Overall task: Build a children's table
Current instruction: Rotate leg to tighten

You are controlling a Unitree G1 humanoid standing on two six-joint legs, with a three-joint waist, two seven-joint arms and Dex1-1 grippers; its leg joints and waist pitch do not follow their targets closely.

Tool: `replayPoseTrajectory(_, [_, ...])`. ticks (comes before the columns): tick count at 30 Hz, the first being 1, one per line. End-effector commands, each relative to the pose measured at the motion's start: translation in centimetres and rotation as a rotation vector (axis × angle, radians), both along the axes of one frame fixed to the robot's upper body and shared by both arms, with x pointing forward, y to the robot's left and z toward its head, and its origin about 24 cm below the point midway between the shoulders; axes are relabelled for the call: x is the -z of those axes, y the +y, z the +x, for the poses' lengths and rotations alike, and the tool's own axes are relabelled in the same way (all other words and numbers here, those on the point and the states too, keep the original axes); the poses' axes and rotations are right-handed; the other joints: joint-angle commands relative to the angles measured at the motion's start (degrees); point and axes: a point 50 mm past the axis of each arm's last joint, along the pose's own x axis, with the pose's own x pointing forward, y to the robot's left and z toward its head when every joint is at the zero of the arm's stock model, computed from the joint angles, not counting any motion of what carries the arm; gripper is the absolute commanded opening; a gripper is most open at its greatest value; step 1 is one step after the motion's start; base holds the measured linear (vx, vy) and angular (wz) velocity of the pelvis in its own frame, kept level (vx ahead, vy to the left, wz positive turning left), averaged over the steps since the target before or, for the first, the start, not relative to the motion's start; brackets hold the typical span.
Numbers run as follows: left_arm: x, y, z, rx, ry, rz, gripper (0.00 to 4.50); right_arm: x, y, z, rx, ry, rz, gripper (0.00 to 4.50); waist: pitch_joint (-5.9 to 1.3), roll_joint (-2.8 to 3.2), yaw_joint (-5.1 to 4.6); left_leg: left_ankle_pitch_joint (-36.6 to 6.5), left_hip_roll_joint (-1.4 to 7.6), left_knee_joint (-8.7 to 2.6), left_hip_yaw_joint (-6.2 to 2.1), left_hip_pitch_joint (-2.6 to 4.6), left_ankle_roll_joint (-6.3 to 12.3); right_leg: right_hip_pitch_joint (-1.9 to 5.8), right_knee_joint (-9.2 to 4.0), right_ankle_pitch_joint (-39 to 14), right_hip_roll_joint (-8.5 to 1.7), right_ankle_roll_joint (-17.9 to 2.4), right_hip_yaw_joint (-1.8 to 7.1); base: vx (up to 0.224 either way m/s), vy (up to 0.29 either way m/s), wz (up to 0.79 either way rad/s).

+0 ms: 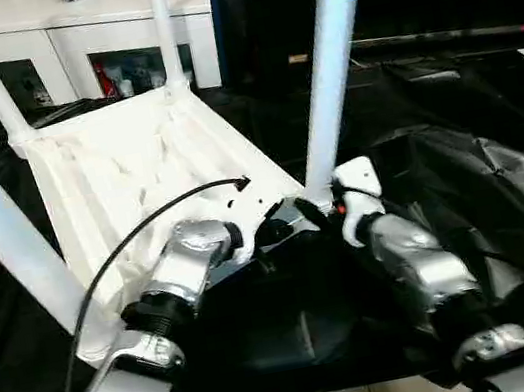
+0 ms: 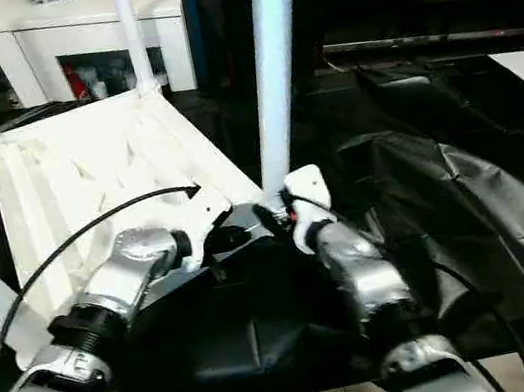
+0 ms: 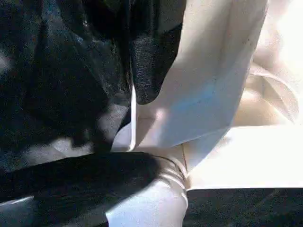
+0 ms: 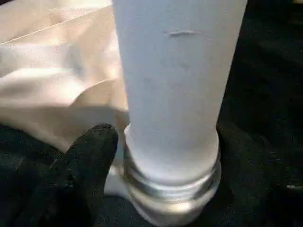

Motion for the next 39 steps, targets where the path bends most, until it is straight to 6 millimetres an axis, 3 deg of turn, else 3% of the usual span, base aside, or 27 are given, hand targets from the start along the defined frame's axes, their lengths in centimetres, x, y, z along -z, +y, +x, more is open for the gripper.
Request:
replayPoseTrajectory(1, [0.9,0.8,-0.7,0.031,0.037,0.005,0.0,-0.6,1.0,-0.8,-0.194,-0.009,0.026,3.94,-3.04,0.13,0.33,-18.3,1.28,-4.0,-1.0,0.12,1.34,2.11,-5.5,-19.86,-3.28,-8.53,2.04,0.0,0.0,0.0])
replayPoseTrajectory(6, [0.0,2.3,-2.0,0.204,0.039,-0.066,0.0,-1.3,-1.4,-2.1,-0.396,0.011,-0.016,3.94,-3.18,-0.01,0.57,-14.65,1.5,-3.91,-0.87,-0.14,2.03,2.38,-4.82,-15.35,-3.35,-10.41,2.1,0.0,0.0,0.0])
replayPoseTrajectory(8, [-0.3,2.7,-2.5,0.252,0.062,-0.074,0.0,-1.4,-2.0,-2.3,-0.431,0.015,-0.035,3.94,-3.15,0.06,0.53,-15.03,1.57,-3.85,-0.73,0.11,2.0,2.06,-4.76,-15.13,-3.29,-11.18,2.1,0.0,0.0,0.0])
replayPoseTrajectory(12, [-0.5,3.7,-3.6,0.329,0.105,-0.074,0.0,-1.5,-2.5,-2.7,-0.497,0.039,-0.058,3.94,-3.23,0.51,0.98,-13.92,1.86,-3.88,-0.62,0.38,1.46,1.93,-4.16,-11.35,-3.14,-12.82,2.13,0.0,0.0,0.0])
replayPoseTrajectory(15, [-0.6,4.0,-3.8,0.335,0.108,-0.086,0.0,-1.3,-2.3,-2.8,-0.522,0.031,-0.078,3.94,-3.34,0.52,0.99,-13.03,1.76,-3.75,-0.44,0.34,1.48,2.11,-3.79,-8.28,-3.08,-13.64,2.07,0.0,0.0,0.0])
replayPoseTrajectory(17, [-0.6,4.0,-3.9,0.337,0.114,-0.09,0.0,-1.4,-2.0,-2.8,-0.53,0.025,-0.061,3.94,-3.33,0.29,1.0,-12.56,1.63,-3.69,-0.39,0.21,1.62,2.26,-3.79,-7.84,-3.12,-13.64,2.08,0.0,0.0,0.0])
replayPoseTrajectory(24, [-0.6,4.1,-4.2,0.341,0.117,-0.084,0.0,-1.5,-1.4,-3.1,-0.592,0.022,-0.039,3.94,-3.3,0.36,0.99,-12.87,1.67,-3.72,-0.47,0.24,1.4,2.27,-3.96,-10.19,-3.21,-12.81,2.1,0.0,0.0,0.0])
replayPoseTrajectory(35, [-0.5,3.8,-4.2,0.338,0.123,-0.082,0.0,-1.0,-1.1,-3.3,-0.612,0.04,-0.032,2.87,-3.4,0.27,1.08,-11.58,1.57,-3.53,-0.41,0.21,1.72,2.38,-3.76,-8.75,-3.15,-13.08,2.1,0.0,0.0,0.0])
replayPoseTrajectory(39, [-0.3,3.8,-4.2,0.329,0.125,-0.08,0.0,-0.9,-1.2,-3.2,-0.582,0.041,-0.026,2.73,-3.44,0.23,1.08,-11.36,1.55,-3.47,-0.39,0.21,1.83,2.42,-3.73,-8.65,-3.18,-13.13,2.1,0.0,0.0,0.0])
